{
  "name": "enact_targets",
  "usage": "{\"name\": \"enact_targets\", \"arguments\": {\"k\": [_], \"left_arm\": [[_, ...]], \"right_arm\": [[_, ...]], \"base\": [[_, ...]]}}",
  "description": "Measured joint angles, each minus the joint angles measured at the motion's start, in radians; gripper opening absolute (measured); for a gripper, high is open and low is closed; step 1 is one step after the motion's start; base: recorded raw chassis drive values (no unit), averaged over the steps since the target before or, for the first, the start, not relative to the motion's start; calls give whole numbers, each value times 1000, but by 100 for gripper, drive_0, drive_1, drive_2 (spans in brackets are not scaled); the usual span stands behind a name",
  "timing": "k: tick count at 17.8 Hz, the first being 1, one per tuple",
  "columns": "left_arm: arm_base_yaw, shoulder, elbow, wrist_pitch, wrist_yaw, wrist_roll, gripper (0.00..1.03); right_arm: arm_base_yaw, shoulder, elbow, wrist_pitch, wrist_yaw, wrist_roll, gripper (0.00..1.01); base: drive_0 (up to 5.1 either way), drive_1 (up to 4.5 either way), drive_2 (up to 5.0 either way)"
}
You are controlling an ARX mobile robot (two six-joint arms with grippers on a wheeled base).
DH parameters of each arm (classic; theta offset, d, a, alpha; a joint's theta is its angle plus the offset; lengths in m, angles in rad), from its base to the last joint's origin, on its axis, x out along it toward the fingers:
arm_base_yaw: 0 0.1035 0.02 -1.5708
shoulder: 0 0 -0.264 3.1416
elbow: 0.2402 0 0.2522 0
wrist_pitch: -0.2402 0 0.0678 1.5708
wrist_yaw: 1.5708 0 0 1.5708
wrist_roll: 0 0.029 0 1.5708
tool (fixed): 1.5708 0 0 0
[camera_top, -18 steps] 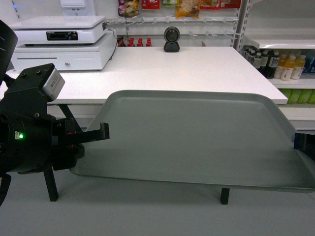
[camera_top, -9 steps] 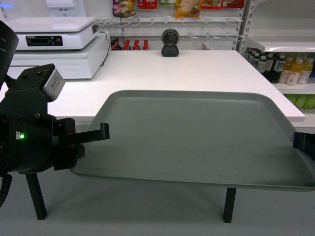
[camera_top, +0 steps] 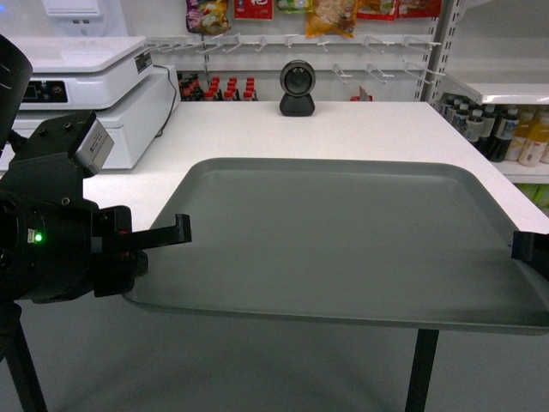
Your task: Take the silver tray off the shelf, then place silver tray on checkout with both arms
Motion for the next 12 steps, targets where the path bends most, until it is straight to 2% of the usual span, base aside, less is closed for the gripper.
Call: {"name": "enact_targets", "arguments": {"k": [12], "left_arm": [[0, 4, 0, 4, 0, 0, 3]], "right_arm": [[0, 0, 2, 3, 0, 0, 4]], "base": [[2, 435, -431]]}}
